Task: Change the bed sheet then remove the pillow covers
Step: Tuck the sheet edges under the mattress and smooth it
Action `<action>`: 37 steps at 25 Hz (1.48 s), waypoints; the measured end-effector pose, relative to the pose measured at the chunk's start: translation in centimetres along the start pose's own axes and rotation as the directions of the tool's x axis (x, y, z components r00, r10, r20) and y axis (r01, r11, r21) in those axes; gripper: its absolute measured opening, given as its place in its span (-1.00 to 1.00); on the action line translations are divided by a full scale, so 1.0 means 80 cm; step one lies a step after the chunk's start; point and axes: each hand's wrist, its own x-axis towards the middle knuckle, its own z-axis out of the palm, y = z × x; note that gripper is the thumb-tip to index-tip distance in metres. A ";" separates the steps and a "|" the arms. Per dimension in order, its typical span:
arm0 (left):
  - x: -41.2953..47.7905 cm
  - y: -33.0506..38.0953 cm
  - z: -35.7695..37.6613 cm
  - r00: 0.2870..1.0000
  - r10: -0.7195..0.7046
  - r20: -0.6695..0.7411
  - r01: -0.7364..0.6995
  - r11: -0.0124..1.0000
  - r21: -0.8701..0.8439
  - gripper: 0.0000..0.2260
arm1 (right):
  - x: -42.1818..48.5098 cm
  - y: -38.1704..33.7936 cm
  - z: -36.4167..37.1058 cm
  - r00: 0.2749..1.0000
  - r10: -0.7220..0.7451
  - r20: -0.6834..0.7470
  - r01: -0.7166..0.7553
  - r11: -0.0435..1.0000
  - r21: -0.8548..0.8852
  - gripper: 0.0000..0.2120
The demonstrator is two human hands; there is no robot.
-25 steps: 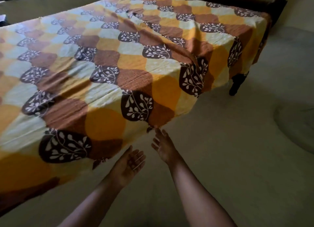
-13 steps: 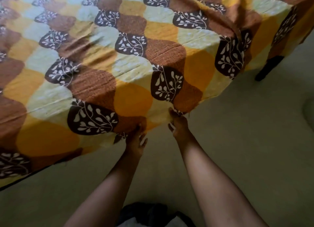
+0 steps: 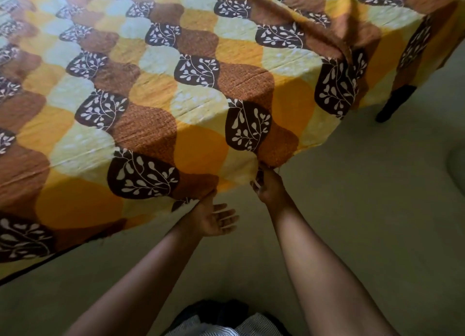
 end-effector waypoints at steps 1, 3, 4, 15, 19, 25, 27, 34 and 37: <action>-0.010 -0.006 0.009 0.999 0.024 0.037 -0.026 0.999 0.033 -0.71 | 0.002 -0.003 -0.006 0.999 -0.014 0.033 0.013 0.999 0.040 -0.91; -0.031 -0.012 0.037 0.978 0.186 0.093 -0.185 0.982 -0.023 -0.81 | 0.004 -0.008 -0.014 0.998 -0.035 0.054 0.029 0.995 0.099 -0.92; -0.038 -0.012 0.051 0.955 0.271 0.123 -0.259 0.960 -0.109 -0.82 | 0.005 -0.011 -0.015 0.998 -0.042 0.048 0.035 0.992 0.124 -0.92; -0.007 0.004 0.119 0.822 0.481 0.304 -0.157 0.705 -0.692 -0.54 | 0.000 -0.053 -0.028 0.981 -0.135 -0.136 0.111 0.978 -0.176 -0.95; 0.012 -0.007 0.107 0.755 0.550 0.358 -0.137 0.666 -0.733 -0.51 | -0.012 -0.058 -0.031 0.972 -0.117 0.202 0.047 0.945 0.323 -0.84; 0.013 -0.003 0.107 0.722 0.581 0.375 -0.137 0.652 -0.746 -0.45 | -0.013 -0.054 -0.026 0.891 -0.163 0.425 -0.050 0.893 0.448 -0.60; 0.011 -0.001 0.106 0.726 0.575 0.378 -0.131 0.655 -0.744 -0.47 | -0.008 -0.058 -0.019 0.865 -0.174 0.470 -0.075 0.882 0.465 -0.54; 0.010 0.000 0.107 0.751 0.544 0.374 -0.193 0.723 -0.663 -0.53 | -0.005 -0.079 0.008 0.921 -0.174 0.348 0.020 0.914 0.405 -0.39; 0.008 0.001 0.118 0.827 0.468 0.312 -0.269 0.816 -0.512 -0.63 | 0.001 -0.064 -0.021 0.975 -0.173 0.140 0.107 0.916 0.386 -0.56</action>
